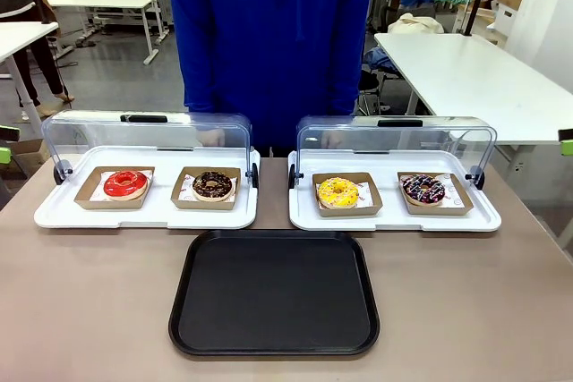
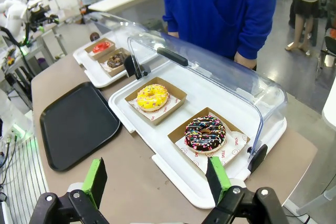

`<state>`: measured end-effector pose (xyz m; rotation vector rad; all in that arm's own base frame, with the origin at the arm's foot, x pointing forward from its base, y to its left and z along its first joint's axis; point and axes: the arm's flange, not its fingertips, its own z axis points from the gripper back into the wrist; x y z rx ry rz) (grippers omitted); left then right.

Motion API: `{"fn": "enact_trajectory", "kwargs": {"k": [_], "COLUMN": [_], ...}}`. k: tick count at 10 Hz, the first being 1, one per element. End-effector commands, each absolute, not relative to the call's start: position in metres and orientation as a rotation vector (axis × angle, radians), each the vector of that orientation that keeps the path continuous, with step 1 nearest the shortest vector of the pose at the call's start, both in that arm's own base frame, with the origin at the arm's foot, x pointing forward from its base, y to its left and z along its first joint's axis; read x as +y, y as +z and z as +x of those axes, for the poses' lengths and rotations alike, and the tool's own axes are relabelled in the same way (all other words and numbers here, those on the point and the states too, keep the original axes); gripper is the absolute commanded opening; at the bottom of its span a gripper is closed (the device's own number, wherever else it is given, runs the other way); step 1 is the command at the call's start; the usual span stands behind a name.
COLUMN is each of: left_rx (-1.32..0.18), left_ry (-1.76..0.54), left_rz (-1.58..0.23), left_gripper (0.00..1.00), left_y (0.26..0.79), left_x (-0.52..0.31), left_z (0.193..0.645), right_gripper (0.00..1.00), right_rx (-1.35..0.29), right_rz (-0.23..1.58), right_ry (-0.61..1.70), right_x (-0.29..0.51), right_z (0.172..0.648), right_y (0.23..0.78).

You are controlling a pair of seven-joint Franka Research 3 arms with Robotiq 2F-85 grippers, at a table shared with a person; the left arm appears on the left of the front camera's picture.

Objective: Move the third donut from the left to the tray.
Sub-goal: Pick up the Paper togo box containing the Donut indicated by the person and place it on the Handle tray.

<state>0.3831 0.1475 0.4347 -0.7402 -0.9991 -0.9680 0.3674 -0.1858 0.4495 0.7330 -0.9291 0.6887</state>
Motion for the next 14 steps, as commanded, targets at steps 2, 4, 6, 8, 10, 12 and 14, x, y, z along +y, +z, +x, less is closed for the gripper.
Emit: {"fn": "enact_trajectory", "kwargs": {"k": [2,4,6,8,10,12,14], "left_rx": [-1.006,-1.006,-1.006,-1.006,-1.006,-1.006,-1.006], "left_ry": [-0.976,-0.976,-0.976,-0.976,-0.976,-0.976,-0.976], "left_rz": [-0.748,-0.748,-0.748,-0.748,-0.748,-0.748,-0.748], "left_gripper": [1.00,1.00,1.00,1.00,1.00,1.00,1.00], "left_y": [0.4349,0.4349,0.4349,0.4349,0.4349,0.4349,0.4349], "left_x": [0.1488,0.1488,0.1488,0.1488,0.1488,0.1488,0.1488], "left_z": [0.3827,0.3827,0.3827,0.3827,0.3827,0.3827,0.3827], "right_gripper": [1.00,1.00,1.00,1.00,1.00,1.00,1.00], "right_rx": [-0.969,-0.969,-0.969,-0.969,-0.969,-0.969,-0.969], "right_rz": [0.735,0.735,0.735,0.735,0.735,0.735,0.735], "right_ry": [0.702,0.702,0.702,0.702,0.702,0.702,0.702], "right_x": [-0.1874,-0.1874,-0.1874,-0.1874,-0.1874,-0.1874,-0.1874], "right_z": [0.3723,0.3723,0.3723,0.3723,0.3723,0.3723,0.3723], "right_y": [0.4519,0.4519,0.4519,0.4519,0.4519,0.4519,0.4519]}}
